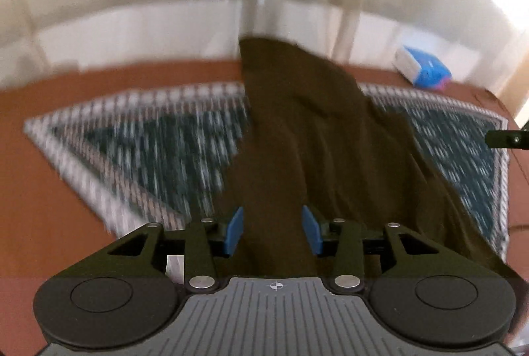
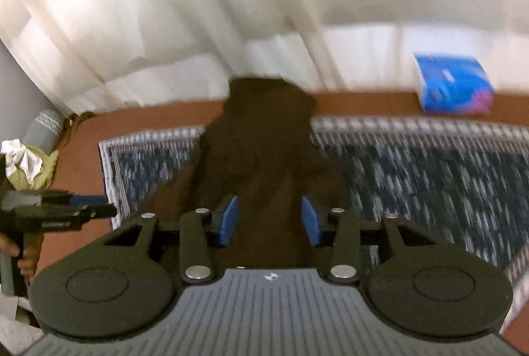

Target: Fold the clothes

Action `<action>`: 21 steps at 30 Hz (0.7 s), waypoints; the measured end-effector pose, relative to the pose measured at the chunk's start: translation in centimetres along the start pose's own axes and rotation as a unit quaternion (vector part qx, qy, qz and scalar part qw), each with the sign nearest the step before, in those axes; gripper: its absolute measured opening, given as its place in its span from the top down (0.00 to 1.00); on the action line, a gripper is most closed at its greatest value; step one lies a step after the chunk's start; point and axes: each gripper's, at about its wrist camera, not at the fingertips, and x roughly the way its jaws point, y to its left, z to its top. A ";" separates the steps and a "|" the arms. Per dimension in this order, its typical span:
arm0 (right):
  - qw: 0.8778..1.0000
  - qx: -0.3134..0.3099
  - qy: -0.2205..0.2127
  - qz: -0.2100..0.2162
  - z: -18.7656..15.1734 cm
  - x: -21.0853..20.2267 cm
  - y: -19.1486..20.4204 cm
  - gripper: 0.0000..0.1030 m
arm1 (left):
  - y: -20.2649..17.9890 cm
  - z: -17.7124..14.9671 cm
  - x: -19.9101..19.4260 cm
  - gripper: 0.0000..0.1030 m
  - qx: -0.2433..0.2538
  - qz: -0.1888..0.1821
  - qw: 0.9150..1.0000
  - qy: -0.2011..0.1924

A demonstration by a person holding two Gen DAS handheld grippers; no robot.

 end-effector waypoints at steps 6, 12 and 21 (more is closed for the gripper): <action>0.999 0.024 0.043 -0.019 -7.1 -3.6 -0.6 0.52 | -1.8 -5.8 -1.3 0.41 0.010 0.031 0.999 0.034; 0.995 0.051 0.079 -0.031 -12.4 -6.3 -1.5 0.48 | -1.8 -6.7 -1.6 0.36 0.011 0.045 0.999 0.029; 0.989 0.013 0.132 -0.066 -17.0 -6.5 -1.2 0.45 | 0.0 -8.0 -0.4 1.00 -0.014 0.043 0.998 0.050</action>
